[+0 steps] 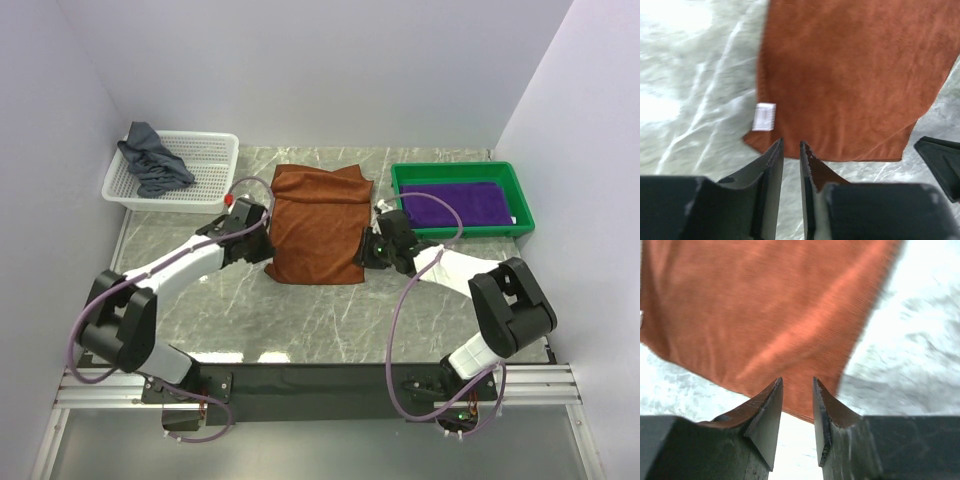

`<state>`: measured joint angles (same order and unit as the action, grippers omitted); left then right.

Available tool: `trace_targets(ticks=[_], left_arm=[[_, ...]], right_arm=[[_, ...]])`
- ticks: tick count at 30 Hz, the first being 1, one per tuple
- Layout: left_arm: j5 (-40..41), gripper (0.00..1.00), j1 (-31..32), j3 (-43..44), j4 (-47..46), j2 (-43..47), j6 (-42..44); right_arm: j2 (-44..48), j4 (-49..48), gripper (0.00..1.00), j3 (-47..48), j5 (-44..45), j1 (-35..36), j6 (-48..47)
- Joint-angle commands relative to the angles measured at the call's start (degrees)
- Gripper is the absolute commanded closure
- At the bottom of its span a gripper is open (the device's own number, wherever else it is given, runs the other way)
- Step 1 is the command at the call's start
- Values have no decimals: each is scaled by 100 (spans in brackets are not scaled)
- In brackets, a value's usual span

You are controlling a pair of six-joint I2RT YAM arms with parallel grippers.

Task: Fold and stack the towels
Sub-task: Flatten out the crumpled towel

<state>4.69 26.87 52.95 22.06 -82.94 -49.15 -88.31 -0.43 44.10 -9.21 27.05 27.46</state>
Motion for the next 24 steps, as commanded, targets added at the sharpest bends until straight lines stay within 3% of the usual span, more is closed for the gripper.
trace_targets(ticks=[1, 5, 12, 24], left_arm=[[-144, 76, 64, 233, -229, -345, 98], [-21, 84, 64, 164, -211, -679, 124], [58, 89, 64, -170, -352, -961, 89], [445, 90, 64, -680, 183, -1014, -104]], right_arm=[[157, -291, 64, -129, -80, -112, 303], [113, -423, 67, -252, -247, -138, 435], [-142, -713, 71, -516, -414, -200, 699], [-423, -3, 78, -823, -406, -463, 1094]])
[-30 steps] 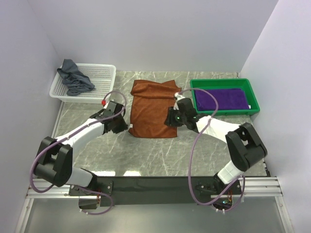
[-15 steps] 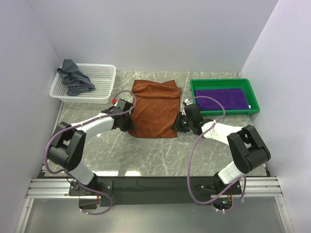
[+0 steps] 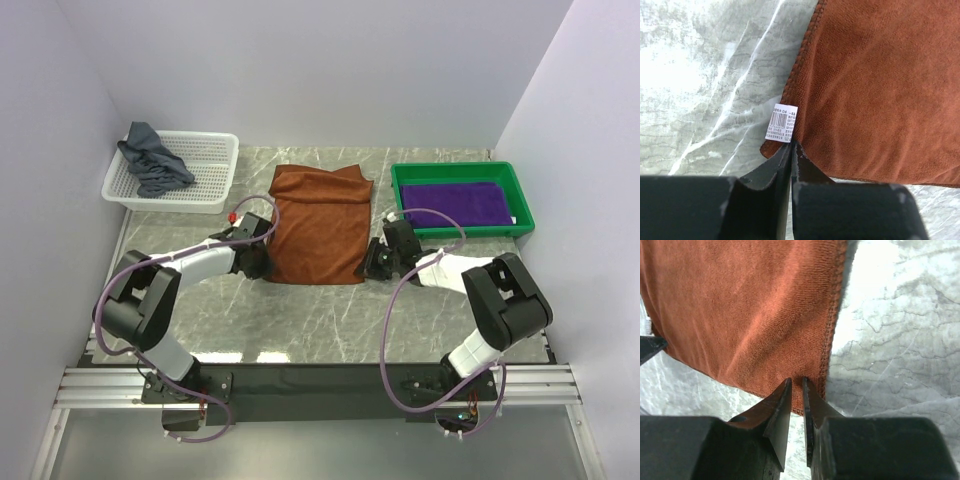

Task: Fold and stack the towels
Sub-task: Flatten out the crumpled towel

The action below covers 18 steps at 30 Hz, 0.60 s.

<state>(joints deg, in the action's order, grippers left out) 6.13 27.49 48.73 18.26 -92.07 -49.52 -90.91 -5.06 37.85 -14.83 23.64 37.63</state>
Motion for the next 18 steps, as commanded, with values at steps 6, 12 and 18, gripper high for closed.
trace_targets(ticks=[6, 12, 18], left_arm=[[64, 89, 2, -759, 933, 259, -304], [-419, 87, 2, -1374, 986, 725, -559], [-771, 85, 11, -1918, 995, 1138, -770]], right_arm=[[-103, 1199, 78, -418, 51, -149, -1], [249, 1491, 76, -892, -133, -140, 25], [872, 2016, 73, -1217, 85, 158, 131]])
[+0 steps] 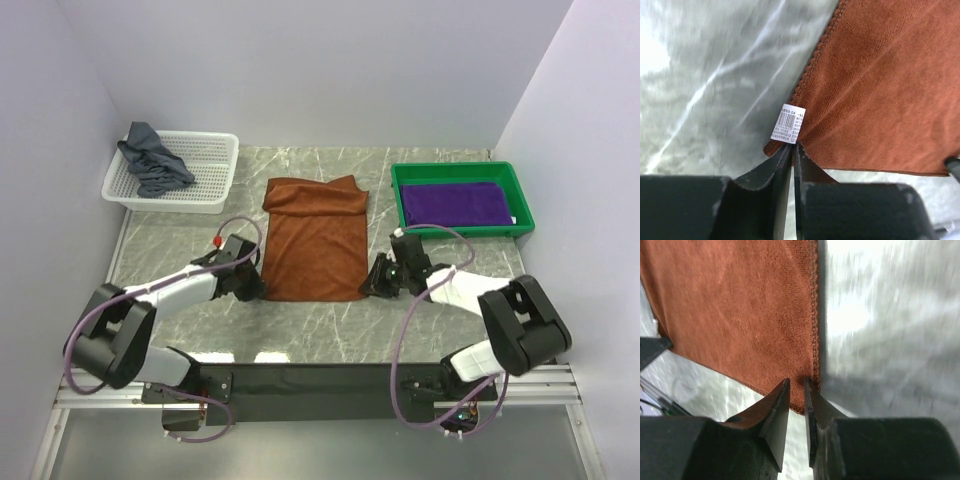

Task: Fold and stack the towels
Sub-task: Flatten out the crumpled towel

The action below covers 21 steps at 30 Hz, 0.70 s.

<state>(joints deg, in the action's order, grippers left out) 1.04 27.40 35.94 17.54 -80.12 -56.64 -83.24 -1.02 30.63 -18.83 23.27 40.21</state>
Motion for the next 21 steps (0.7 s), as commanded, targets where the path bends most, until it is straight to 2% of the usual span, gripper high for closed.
trace_targets(ticks=[1, 2, 7, 10, 11, 13, 14, 16, 17, 19, 20, 21], left_arm=[[-332, 85, 37, -737, 1067, 161, -101], [-489, 84, 38, -842, 998, 276, -180], [-798, 83, 108, -1353, 1085, 1320, -461], [-816, 73, 169, -1371, 1304, 1979, -655], [-772, 65, 178, -1327, 1409, 2130, -699], [-606, 57, 178, -1082, 1707, 2499, -690], [-553, 49, 178, -959, 1796, 2579, -638], [-404, 38, 170, -494, 2015, 2685, -533], [-176, 27, 178, -318, 2069, 2668, -402], [44, 16, 135, 262, 2122, 2441, -112], [246, 10, 82, 455, 2061, 2318, 29], [283, 9, -92, 814, 1982, 2160, 213]], right_arm=[[220, 1657, 72, -653, 590, 257, -92], [490, 1666, 69, -733, 591, 327, -40], [1081, 2017, 69, -919, 907, 810, 338], [1380, 2122, 69, -841, 1021, 829, 313], [1477, 2184, 69, -761, 1100, 829, 269], [1907, 2404, 69, -429, 1381, 829, 50], [2152, 2483, 69, -287, 1469, 820, -30], [2259, 2694, 68, 238, 1838, 750, -398], [2234, 2738, 62, 424, 1874, 671, -530], [2111, 2651, 53, 880, 1831, 339, -890], [1893, 2581, 52, 1022, 1735, 206, -1005], [1760, 2441, 52, 1172, 1603, 74, -1232]])
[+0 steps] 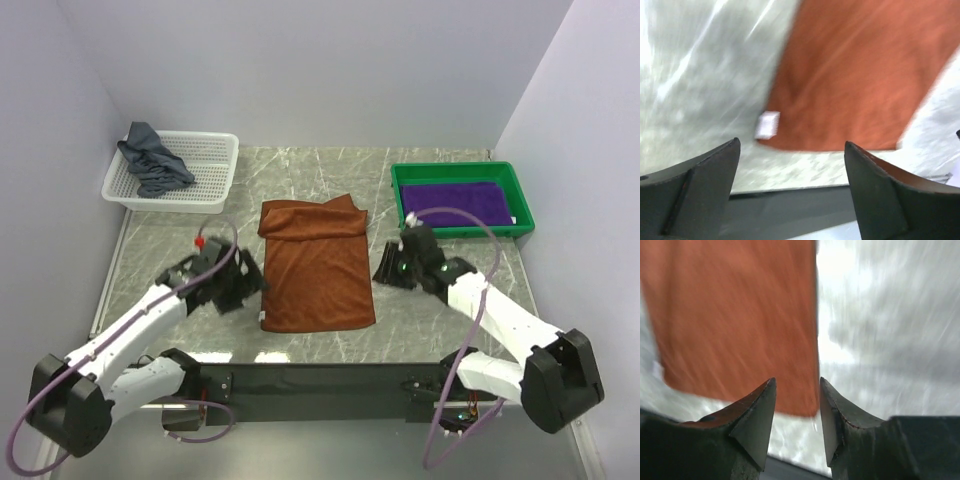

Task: Fold and stack the towels
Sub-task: Flatten out the crumpled towel

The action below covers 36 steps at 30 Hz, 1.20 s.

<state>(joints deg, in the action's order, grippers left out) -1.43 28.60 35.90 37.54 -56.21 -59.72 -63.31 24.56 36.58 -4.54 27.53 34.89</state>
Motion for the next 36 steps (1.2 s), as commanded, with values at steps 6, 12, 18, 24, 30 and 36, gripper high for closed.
trace_targets(ticks=[6, 12, 18, 24, 30, 36], left_arm=[[495, 9, -1180, 2461, -554, -1892, 1946], [-119, 12, -1577, 4079, -783, -3623, 2799], [-366, 19, -1647, 5381, -423, -5066, 3256], [-401, 18, -1665, 5490, -370, -5524, 3441], [-472, 16, -1665, 5287, -502, -5533, 3450], [-437, 14, -1665, 5278, -476, -5594, 3450]], right_arm=[[-1437, -705, 52, 1885, -547, -1109, -1344], [-2904, -953, 55, 3063, -1260, -1434, -1564], [-4285, -795, 57, 4119, -1225, -1478, -1626], [-5270, -689, 57, 5068, -1340, -1496, -1547], [-5596, -706, 52, 5219, -883, -1505, -1381], [-5815, -864, 49, 5254, -979, -1505, -1249]])
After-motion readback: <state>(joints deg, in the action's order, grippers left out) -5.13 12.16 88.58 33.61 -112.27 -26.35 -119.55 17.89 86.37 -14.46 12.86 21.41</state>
